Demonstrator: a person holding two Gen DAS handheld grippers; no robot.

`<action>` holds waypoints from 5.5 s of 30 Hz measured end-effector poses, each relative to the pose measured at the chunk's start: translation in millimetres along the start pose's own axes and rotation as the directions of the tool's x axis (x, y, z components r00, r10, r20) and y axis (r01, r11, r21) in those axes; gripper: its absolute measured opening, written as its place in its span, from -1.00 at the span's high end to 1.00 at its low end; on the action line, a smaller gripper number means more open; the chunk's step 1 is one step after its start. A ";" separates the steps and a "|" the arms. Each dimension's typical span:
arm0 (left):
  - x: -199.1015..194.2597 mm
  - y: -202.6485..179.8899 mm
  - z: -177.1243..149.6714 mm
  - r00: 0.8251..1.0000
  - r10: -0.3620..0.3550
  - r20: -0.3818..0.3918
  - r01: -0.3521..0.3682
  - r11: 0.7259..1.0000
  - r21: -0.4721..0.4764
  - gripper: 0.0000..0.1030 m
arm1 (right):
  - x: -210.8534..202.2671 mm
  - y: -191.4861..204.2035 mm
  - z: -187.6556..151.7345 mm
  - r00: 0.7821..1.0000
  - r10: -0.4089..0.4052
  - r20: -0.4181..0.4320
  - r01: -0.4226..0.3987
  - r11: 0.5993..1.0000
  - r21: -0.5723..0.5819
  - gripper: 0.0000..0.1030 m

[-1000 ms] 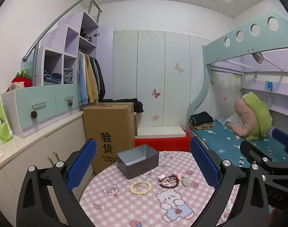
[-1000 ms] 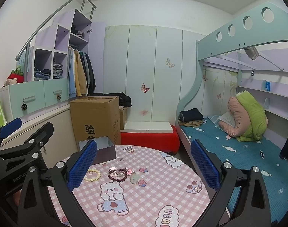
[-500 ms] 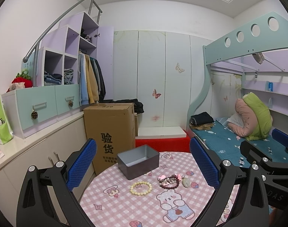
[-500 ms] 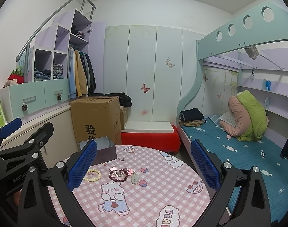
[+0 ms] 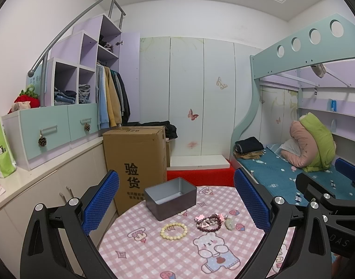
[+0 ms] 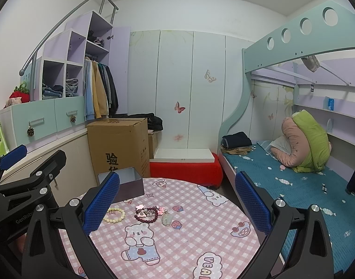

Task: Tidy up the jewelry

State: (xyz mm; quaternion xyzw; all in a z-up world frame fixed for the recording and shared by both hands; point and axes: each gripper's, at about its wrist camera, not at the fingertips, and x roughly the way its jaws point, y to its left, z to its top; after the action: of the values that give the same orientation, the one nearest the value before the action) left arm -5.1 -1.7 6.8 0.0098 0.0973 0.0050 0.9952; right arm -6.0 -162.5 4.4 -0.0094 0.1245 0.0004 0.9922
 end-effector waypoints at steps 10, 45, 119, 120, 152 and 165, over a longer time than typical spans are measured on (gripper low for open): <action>0.1 1.7 0.5 1.000 0.000 -0.005 0.000 1.000 -0.001 -0.86 | 2.3 0.4 -1.7 1.000 0.001 -0.005 -0.001 1.000 0.002 -0.88; 65.6 11.6 -59.7 0.971 0.015 -0.240 -0.016 1.000 0.001 -0.86 | 52.8 -9.5 -45.0 0.982 0.087 -0.169 -0.084 0.996 0.026 -0.88; 210.3 42.2 -124.2 0.757 -0.286 -0.588 0.202 0.958 -0.205 0.81 | 241.1 -10.3 -111.8 0.768 0.225 -0.600 -0.280 0.960 0.002 0.46; 208.9 42.1 -121.1 0.759 -0.293 -0.581 0.210 0.955 -0.208 0.81 | 236.8 -11.0 -106.0 0.775 0.229 -0.589 -0.283 0.959 0.000 0.46; 346.6 62.9 -25.0 0.756 -0.245 -0.606 0.192 0.969 -0.153 0.81 | 350.8 120.3 -10.9 0.720 0.410 -0.560 -0.444 0.892 0.082 0.46; 371.2 79.2 -64.2 0.696 -0.292 -0.656 0.194 0.956 -0.221 0.81 | 391.9 151.1 -43.0 0.657 0.360 -0.663 -0.449 0.893 0.040 0.46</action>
State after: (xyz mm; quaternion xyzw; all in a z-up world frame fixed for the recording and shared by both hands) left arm 346.0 83.1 -126.4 -0.0729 0.4553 -0.1169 0.8796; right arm 362.6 -12.9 -136.9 -0.0439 0.4619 0.2259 0.8566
